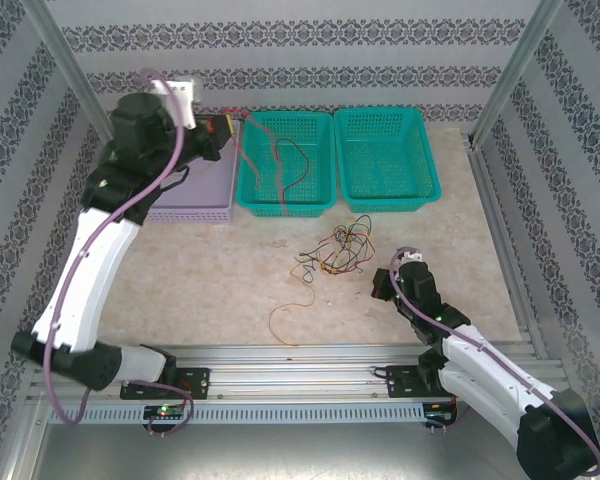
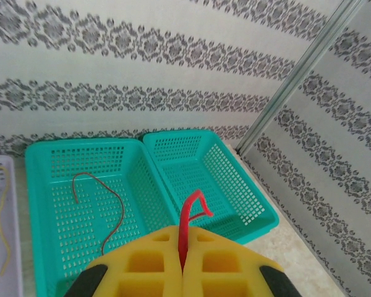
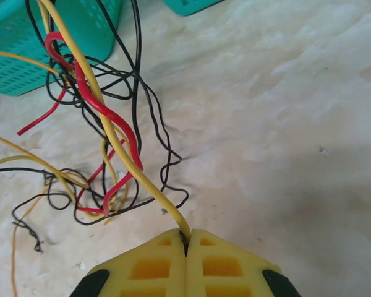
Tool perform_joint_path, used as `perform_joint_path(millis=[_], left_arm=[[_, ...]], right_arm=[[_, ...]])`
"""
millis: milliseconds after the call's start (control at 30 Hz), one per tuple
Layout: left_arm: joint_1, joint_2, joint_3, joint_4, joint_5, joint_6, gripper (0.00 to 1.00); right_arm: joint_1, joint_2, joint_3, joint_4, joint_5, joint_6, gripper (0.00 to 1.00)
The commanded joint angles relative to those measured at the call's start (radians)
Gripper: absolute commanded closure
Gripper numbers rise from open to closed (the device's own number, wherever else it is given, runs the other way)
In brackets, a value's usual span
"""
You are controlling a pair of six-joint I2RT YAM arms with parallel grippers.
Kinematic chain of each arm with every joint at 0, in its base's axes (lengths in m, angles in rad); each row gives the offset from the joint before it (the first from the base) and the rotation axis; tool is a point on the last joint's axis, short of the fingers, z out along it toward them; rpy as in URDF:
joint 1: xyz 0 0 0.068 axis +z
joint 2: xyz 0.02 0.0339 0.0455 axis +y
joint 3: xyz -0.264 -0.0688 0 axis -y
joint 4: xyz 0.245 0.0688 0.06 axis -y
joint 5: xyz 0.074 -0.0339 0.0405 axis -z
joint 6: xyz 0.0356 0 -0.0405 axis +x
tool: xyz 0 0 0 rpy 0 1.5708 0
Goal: Untangle the cables
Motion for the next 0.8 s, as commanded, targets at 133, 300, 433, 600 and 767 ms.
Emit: perform_joint_path(millis=[133, 300, 433, 600, 767], left_arm=[[0.008, 0.201, 0.029, 0.199, 0.031, -0.013, 1.00], [0.008, 0.354, 0.050, 0.264, 0.019, -0.005, 1.00], [-0.009, 0.496, 0.120, 0.249, 0.040, -0.013, 1.00], [-0.021, 0.610, 0.130, 0.250, -0.002, -0.010, 1.00], [-0.024, 0.725, 0.211, 0.196, -0.038, 0.015, 1.00]], right_arm=[[-0.002, -0.085, -0.035, 0.035, -0.047, -0.032, 1.00], [0.005, -0.087, -0.041, 0.055, -0.072, -0.043, 1.00], [0.018, -0.071, -0.037, 0.070, -0.077, -0.054, 1.00], [0.031, -0.063, -0.033, 0.078, -0.076, -0.064, 1.00], [0.043, -0.048, -0.034, 0.091, -0.076, -0.067, 1.00]])
